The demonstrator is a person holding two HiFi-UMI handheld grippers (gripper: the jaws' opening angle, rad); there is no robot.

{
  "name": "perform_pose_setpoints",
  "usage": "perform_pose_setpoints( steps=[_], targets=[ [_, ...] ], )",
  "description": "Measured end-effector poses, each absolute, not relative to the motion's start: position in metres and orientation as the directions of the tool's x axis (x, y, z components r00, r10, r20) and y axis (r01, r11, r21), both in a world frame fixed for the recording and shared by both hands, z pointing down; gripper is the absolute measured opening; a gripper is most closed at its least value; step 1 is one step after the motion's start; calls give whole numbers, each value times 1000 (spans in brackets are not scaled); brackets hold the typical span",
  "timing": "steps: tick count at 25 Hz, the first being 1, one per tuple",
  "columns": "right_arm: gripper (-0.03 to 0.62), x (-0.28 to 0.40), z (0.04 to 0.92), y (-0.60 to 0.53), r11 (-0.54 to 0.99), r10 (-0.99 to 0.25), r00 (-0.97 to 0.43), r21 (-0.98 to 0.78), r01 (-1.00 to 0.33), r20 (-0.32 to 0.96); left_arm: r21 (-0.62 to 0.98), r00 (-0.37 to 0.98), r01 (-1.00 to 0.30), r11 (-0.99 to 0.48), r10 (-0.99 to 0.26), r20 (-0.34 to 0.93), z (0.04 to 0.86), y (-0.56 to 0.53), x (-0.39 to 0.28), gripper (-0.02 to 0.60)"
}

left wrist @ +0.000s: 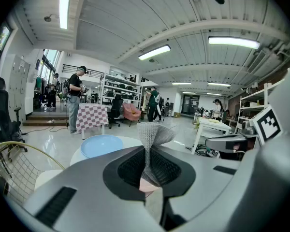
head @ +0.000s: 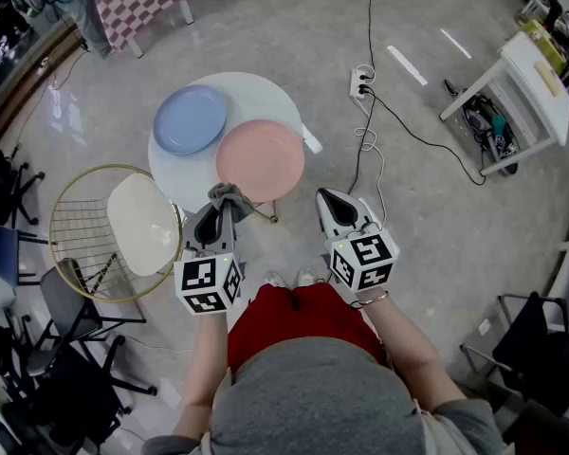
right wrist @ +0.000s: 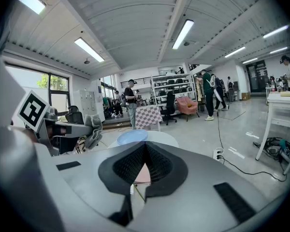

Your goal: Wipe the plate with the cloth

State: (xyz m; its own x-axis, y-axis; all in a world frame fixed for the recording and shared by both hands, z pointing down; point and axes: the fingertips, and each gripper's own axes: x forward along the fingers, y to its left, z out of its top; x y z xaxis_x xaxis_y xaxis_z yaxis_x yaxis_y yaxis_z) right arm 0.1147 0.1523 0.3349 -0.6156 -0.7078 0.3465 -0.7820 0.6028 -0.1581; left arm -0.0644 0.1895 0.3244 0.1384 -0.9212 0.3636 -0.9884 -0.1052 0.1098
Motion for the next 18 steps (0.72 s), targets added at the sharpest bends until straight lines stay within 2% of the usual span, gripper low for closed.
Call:
perform_pose_setpoints(
  steps=[18],
  targets=[
    [28, 125, 328, 162, 643, -687, -655, -156, -750, 314, 110, 94, -992, -57, -923, 372, 323, 207, -52, 37]
  ],
)
